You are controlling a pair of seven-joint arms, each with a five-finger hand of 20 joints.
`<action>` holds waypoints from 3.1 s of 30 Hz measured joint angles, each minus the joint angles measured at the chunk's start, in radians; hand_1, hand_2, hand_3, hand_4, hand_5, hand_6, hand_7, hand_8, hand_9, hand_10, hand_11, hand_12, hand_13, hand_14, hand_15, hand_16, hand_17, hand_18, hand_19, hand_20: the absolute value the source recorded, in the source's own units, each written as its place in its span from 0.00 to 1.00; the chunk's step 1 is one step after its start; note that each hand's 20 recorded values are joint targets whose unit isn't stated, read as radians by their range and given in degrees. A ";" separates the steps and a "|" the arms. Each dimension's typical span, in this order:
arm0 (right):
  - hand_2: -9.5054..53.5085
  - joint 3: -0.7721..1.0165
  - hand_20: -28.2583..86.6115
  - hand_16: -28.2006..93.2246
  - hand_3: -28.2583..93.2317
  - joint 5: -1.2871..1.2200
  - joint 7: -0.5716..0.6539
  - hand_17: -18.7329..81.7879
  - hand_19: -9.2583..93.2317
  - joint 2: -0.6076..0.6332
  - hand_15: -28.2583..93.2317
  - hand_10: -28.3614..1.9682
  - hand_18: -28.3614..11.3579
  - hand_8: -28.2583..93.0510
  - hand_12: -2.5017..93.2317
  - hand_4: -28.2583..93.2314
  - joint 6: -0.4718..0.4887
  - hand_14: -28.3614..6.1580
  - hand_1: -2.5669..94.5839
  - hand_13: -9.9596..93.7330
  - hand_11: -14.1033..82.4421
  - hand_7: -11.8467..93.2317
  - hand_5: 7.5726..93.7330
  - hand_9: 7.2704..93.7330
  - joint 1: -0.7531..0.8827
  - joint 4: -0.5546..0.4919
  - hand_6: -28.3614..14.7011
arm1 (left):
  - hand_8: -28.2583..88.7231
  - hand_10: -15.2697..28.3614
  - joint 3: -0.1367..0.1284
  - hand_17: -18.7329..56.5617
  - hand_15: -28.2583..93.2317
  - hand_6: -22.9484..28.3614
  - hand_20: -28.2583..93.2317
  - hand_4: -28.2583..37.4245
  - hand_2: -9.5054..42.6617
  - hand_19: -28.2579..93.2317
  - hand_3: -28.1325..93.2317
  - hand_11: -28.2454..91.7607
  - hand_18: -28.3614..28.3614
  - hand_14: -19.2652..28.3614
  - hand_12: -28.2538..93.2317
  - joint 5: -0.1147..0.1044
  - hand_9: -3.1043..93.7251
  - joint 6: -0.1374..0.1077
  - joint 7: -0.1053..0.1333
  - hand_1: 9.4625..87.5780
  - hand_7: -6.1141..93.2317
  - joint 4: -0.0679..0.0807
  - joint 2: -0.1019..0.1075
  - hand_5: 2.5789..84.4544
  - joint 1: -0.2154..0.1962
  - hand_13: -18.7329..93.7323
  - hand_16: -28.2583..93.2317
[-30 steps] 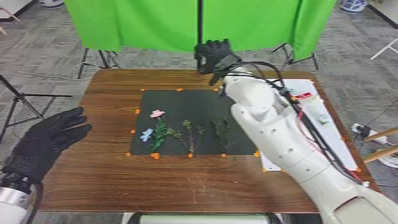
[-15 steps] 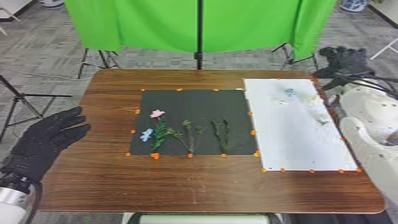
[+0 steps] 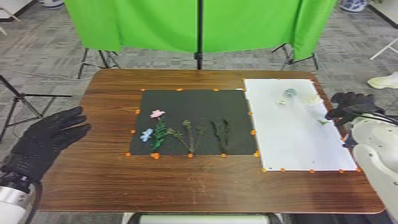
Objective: Arrange flowers
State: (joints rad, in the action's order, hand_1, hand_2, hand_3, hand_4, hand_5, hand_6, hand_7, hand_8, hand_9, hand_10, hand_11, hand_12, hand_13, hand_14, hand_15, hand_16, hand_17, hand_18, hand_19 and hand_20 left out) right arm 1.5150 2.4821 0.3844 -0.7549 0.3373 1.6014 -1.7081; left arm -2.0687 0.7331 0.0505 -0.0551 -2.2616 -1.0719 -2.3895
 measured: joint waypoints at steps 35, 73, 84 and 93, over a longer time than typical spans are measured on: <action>0.00 -0.161 0.56 0.48 0.96 0.094 -0.010 0.51 0.85 -0.035 0.71 0.89 0.33 0.09 0.54 0.00 -0.273 0.82 0.50 0.89 0.38 0.64 0.75 0.95 -0.066 0.029 0.68 | 0.15 0.63 -0.032 0.17 0.57 0.54 0.24 0.06 0.28 0.66 0.80 0.46 0.89 0.73 0.36 -0.001 0.40 -0.014 0.018 0.25 0.26 -0.012 -0.009 0.46 -0.037 0.41 0.20; 0.00 -0.748 0.57 0.52 0.92 0.214 -0.304 0.51 0.84 -0.595 0.67 0.91 0.35 0.09 0.53 0.00 -0.272 0.84 0.53 0.89 0.33 0.62 0.74 0.95 -0.433 0.211 0.68 | 0.15 0.61 0.017 0.17 0.56 0.52 0.24 0.06 0.28 0.66 0.80 0.45 0.89 0.73 0.36 -0.002 0.40 -0.005 -0.017 0.24 0.27 0.019 0.017 0.46 0.021 0.42 0.21; 0.00 -0.751 0.57 0.52 0.90 0.248 -0.325 0.50 0.83 -0.614 0.67 0.91 0.35 0.10 0.53 0.00 -0.393 0.85 0.54 0.88 0.32 0.62 0.73 0.94 -0.427 0.243 0.69 | 0.15 0.62 0.026 0.17 0.56 0.53 0.24 0.06 0.28 0.67 0.80 0.45 0.89 0.73 0.36 -0.002 0.40 0.000 -0.024 0.25 0.26 0.022 0.022 0.46 0.034 0.42 0.21; 0.00 -0.734 0.57 0.53 0.89 0.295 -0.382 0.49 0.82 -0.619 0.66 0.90 0.35 0.11 0.53 0.00 -0.388 0.85 0.55 0.87 0.32 0.61 0.73 0.94 -0.427 0.281 0.69 | 0.12 0.58 0.030 0.18 0.58 0.48 0.23 0.04 0.27 0.67 0.81 0.48 0.89 0.70 0.36 -0.002 0.41 0.000 -0.027 0.24 0.32 0.022 0.022 0.45 0.040 0.43 0.20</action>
State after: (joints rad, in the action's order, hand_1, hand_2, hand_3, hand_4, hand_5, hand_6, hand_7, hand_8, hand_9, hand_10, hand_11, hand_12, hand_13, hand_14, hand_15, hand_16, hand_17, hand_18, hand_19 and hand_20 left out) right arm 0.7811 2.7776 0.0025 -1.3738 -0.0505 1.1742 -1.4275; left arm -2.0389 0.7315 0.0501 -0.0824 -2.2395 -1.0500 -2.3498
